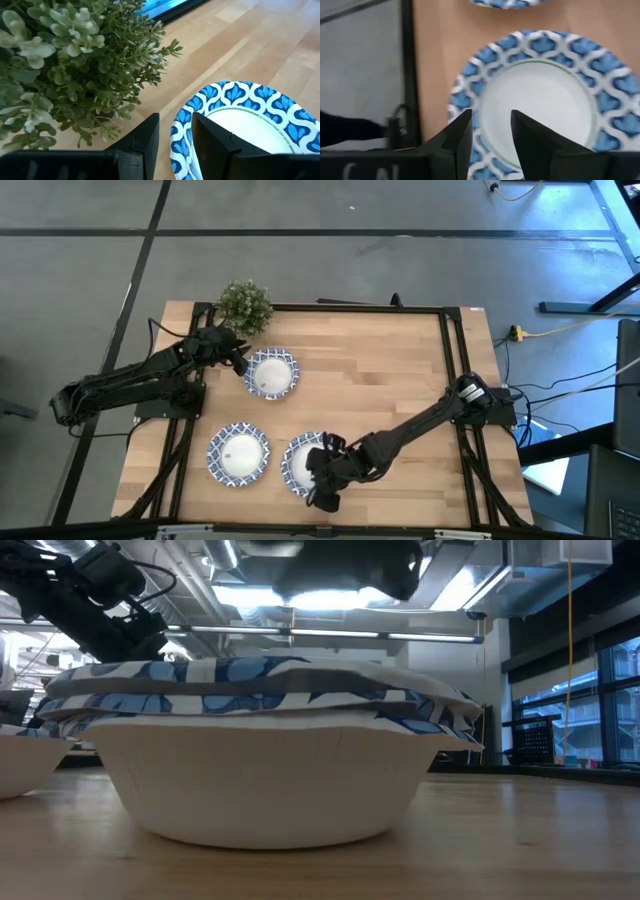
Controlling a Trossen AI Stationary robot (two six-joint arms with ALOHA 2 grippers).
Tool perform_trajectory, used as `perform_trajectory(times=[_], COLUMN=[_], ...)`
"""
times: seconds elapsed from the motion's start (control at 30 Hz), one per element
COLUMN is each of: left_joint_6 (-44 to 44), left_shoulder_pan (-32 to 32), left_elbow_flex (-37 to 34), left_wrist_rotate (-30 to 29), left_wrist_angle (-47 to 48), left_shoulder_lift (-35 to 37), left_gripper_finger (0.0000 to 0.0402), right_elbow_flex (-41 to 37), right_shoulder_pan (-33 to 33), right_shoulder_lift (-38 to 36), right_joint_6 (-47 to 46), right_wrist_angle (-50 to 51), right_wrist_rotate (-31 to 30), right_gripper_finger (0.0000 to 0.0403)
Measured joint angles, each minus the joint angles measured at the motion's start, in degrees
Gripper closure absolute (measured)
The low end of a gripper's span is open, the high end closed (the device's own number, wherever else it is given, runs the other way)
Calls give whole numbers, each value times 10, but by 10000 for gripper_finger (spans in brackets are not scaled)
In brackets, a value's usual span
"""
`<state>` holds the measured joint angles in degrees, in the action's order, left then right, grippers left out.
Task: Nest bowls inside each other
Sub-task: Move the stacked white bowls to the center of the table
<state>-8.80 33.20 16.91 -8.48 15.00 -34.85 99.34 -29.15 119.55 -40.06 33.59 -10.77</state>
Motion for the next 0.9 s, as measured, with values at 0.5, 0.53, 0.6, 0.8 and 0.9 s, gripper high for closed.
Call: perform_trajectory(times=[0.5,0.53,0.6,0.8,0.9], left_joint_6=[0,0,0,2,3], left_shoulder_pan=[0,0,0,0,0], left_elbow_flex=[0,0,0,0,0], left_wrist_rotate=[5,5,5,5,5], left_wrist_angle=[0,0,0,0,0], left_shoulder_lift=[0,0,0,0,0], left_gripper_finger=[292,292,292,292,292], right_elbow_flex=[-101,-109,-125,-128,-128], right_shoulder_pan=[52,55,61,76,88], right_shoulder_lift=[-1,-1,-1,-1,-1], right_joint_6=[62,66,73,86,89], right_wrist_angle=[-81,-94,-107,-102,-99], right_wrist_rotate=[28,36,43,44,45], right_gripper_finger=[267,267,267,267,267])
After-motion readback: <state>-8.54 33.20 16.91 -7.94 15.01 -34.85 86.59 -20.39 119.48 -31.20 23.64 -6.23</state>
